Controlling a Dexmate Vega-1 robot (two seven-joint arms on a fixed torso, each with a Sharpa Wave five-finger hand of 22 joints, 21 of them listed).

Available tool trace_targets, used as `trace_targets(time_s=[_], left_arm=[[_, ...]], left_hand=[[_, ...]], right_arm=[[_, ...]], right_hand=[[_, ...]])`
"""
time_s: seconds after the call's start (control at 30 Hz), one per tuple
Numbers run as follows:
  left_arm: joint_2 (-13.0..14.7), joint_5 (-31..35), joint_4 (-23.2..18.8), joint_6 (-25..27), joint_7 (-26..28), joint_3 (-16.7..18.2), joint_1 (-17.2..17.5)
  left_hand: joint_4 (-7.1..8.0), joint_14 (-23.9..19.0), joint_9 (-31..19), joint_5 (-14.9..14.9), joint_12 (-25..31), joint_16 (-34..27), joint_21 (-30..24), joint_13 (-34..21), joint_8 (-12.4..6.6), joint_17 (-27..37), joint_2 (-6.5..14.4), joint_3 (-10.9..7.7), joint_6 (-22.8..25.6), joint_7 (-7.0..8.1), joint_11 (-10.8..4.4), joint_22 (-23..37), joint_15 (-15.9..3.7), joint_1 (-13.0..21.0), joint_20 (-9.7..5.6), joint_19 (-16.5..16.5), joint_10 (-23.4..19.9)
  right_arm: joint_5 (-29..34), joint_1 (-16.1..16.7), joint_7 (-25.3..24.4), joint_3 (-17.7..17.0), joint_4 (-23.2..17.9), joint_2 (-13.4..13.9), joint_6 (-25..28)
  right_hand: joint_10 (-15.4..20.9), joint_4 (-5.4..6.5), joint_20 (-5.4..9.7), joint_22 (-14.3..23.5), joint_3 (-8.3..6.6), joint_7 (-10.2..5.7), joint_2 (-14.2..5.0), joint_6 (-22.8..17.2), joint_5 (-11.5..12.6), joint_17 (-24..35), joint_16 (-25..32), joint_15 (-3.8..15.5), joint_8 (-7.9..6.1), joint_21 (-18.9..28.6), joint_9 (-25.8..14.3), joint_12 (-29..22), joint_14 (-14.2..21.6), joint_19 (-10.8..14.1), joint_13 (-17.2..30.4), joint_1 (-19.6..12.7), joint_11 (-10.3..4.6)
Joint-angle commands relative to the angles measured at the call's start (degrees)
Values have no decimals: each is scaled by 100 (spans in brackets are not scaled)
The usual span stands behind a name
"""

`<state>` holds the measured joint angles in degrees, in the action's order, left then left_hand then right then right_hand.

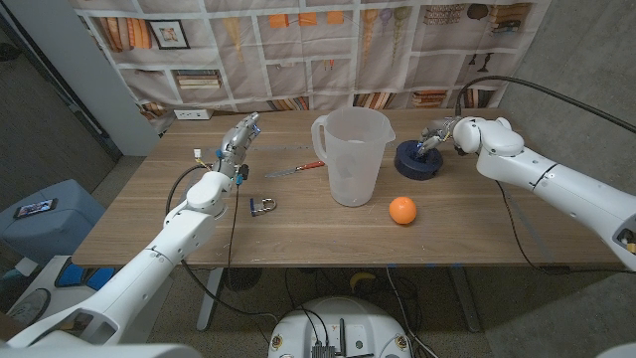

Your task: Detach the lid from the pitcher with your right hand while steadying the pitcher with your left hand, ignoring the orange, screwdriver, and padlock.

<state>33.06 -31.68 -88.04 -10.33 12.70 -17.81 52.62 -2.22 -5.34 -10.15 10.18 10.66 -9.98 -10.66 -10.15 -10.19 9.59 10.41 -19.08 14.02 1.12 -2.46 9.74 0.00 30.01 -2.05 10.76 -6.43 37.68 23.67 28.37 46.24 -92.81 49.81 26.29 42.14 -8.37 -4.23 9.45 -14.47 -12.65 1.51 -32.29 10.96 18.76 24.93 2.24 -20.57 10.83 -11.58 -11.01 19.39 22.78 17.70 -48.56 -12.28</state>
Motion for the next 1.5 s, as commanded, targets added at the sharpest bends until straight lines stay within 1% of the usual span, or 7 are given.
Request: trace_targets(time_s=[0.03,0.2,0.27,0.67,0.83,1.2,1.5], left_arm=[[-13,-81,179,-58,-126,-5,-52],[-26,-95,247,-133,-166,3,-65],[-37,-82,279,-163,-172,-5,-76],[-111,19,434,-334,-221,-81,-169],[-142,61,508,-385,-261,-128,-214],[-220,104,733,-516,-368,-190,-346],[-286,191,960,-624,-387,-242,-473]], left_hand=[[-4,-56,-1,41,41,-36,-35,-3,-43,17,-11,-56,72,-21,-20,8,-6,-62,-66,46,-65],[-12,-73,-1,42,41,-38,-39,-3,-48,15,-12,-77,90,-31,-27,7,-11,-69,-68,57,-66],[-16,-71,-1,42,41,-35,-41,-3,-46,15,-12,-86,90,-27,-34,7,-16,-73,-76,63,-68],[-30,-39,-1,41,36,-18,-37,-3,-36,15,-14,-128,75,-19,-5,7,-35,-93,-86,56,-58],[-35,-25,-1,41,32,-12,-34,-3,-32,15,-16,-145,67,-20,0,7,-40,-103,-91,51,-48],[-47,-3,-1,39,22,-6,-31,-3,-25,16,-16,-183,53,-25,3,7,-38,-124,-87,42,-21],[-51,25,-1,39,20,-1,-32,-3,-12,18,-6,-220,13,-26,31,8,-35,-147,-92,43,-7]], right_arm=[[88,-164,324,158,32,-107,130],[-8,-165,361,125,4,-112,136],[-85,-114,295,62,-55,-90,137],[-654,208,-106,-397,-465,159,68],[-1243,454,-441,-767,-514,224,-90],[-2621,1061,-1400,-1543,-511,215,-368],[-3450,1224,-1963,-1799,-207,70,-975]], right_hand=[[-326,9,-31,22,54,4,100,197,83,19,-87,583,99,-20,-2,39,-127,-78,42,60,32],[-768,54,-103,22,113,13,165,549,149,23,-226,426,273,-29,0,36,-363,-201,70,226,111],[-1076,90,-164,22,154,27,181,745,182,38,-285,322,370,-28,-2,45,-467,-270,79,352,244],[-1546,262,-337,23,343,134,263,1156,269,71,-441,93,586,-45,-7,37,-757,-506,79,889,551],[-1754,335,-383,24,408,184,257,1367,310,89,-514,-1,691,-40,-5,37,-913,-570,68,1099,649],[-1994,527,-142,27,501,291,123,1483,314,119,-571,-84,769,2,-1,29,-1023,-517,34,1510,783],[-2118,606,50,26,543,376,38,1490,279,100,-650,-114,801,16,14,19,-1142,-467,-9,1705,842]])
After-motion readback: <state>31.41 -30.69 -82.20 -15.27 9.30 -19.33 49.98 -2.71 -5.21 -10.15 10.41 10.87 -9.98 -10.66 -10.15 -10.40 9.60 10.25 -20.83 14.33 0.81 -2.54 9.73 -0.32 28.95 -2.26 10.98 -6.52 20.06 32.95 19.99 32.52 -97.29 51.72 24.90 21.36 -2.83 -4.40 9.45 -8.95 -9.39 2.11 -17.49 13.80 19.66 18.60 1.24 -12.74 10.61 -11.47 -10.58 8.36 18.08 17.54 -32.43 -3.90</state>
